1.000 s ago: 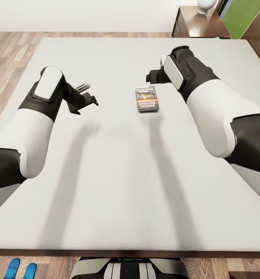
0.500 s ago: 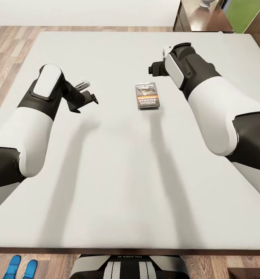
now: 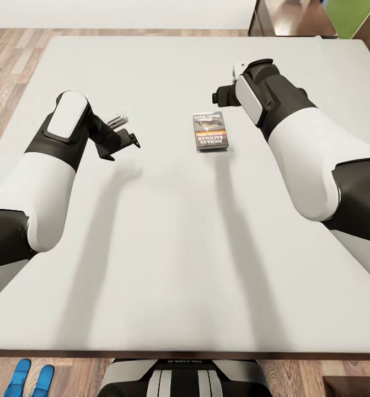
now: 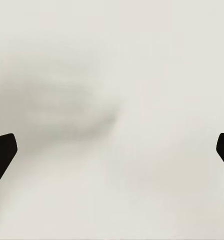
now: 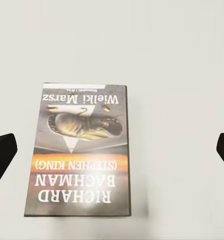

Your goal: In the bedroom, move the book from the bed onto either nightstand, and place the two sandals side by side next to the bed.

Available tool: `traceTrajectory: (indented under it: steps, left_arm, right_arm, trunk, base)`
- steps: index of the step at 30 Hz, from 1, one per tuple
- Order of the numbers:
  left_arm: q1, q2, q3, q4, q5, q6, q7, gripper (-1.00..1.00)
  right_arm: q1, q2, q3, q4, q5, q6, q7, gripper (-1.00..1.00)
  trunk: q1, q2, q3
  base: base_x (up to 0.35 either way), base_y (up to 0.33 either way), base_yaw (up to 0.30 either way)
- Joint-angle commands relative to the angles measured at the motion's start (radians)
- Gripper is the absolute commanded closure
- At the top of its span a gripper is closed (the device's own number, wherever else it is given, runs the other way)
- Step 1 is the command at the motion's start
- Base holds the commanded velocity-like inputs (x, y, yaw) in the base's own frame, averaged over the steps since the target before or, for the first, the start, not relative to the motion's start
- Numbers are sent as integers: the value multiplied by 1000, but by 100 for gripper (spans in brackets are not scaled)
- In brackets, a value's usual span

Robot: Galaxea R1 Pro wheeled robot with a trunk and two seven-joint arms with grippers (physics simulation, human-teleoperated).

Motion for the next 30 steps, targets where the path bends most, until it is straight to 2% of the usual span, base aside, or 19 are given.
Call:
traceTrajectory:
  steps: [1,11,30]
  left_arm:
    - [0,0,-2,-1,8,2,9,-100]
    - [0,2,-2,-1,9,2,9,-100]
    - [0,7,-1,0,8,2,9,-100]
  right_arm:
    - [0,0,7,-1,-2,6,-4,-100]
    - [-37,-1,8,3,-3,11,-3,-100]
    - [-45,-1,7,13,-3,11,-5,-100]
  trunk:
    - [0,0,-2]
    - [0,0,-18]
    - [0,0,-47]
  base:
    - [0,0,0]
    - [0,0,0]
    - [0,0,0]
